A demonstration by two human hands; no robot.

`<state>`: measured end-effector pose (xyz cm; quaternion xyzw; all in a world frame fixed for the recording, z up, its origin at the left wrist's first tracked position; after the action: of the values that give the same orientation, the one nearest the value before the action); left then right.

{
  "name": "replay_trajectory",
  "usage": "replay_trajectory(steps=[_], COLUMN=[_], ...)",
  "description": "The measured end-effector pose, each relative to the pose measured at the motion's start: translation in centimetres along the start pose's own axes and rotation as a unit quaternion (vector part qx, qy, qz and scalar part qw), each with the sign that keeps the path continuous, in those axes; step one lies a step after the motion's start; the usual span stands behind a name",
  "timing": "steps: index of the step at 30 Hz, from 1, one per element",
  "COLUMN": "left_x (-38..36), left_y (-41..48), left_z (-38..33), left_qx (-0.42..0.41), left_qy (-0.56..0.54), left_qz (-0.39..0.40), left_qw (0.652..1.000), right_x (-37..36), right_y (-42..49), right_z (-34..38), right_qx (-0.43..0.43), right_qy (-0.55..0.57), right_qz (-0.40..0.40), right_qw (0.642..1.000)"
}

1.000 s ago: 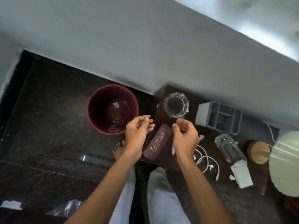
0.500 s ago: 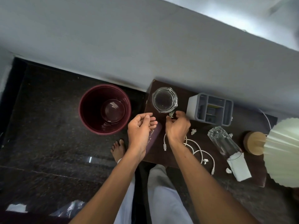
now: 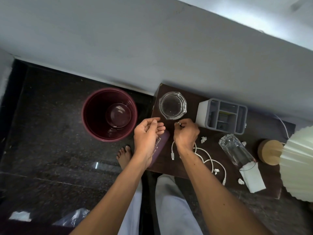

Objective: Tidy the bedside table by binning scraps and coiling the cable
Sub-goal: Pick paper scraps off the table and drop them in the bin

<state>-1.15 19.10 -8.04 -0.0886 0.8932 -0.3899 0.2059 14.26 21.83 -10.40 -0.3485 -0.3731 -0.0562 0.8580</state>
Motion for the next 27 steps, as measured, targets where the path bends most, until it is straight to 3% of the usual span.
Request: replay_trajectory(steps=[8, 13, 19, 27], left_x=[-0.4, -0.8, 0.3, 1.9], left_y=[-0.5, -1.6, -2.7, -2.5], left_z=[-0.9, -1.1, -1.9, -3.1], left_qx=[-0.012, -0.009, -0.063, -0.089], left_qy=[0.053, 0.109, 0.230, 0.224], left_qz=[0.038, 0.089, 0.063, 0.017], left_qw=[0.998, 0.990, 0.969, 0.970], right_x=[2.0, 2.7, 2.5, 0.8], right_y=[-3.8, -6.3, -7.2, -8.0], right_z=[1.2, 2.2, 3.1, 5.0], right_qx=[-0.006, 0.043, 0.063, 0.011], right_qy=[0.157, 0.219, 0.219, 0.343], right_qz=[0.088, 0.137, 0.142, 0.207], right_qw=[0.984, 0.965, 0.963, 0.916])
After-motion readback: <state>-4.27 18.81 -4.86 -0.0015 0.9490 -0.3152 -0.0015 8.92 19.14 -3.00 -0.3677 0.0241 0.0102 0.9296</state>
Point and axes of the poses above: each hand's wrist, its own y-axis towards the middle knuckle, its own x-axis out of the back of the hand, z = x × y, the point moved 5 cm from there along y, towards the middle knuckle, and after that the axes turned 14 degrees about z, right-handed, at the moved point
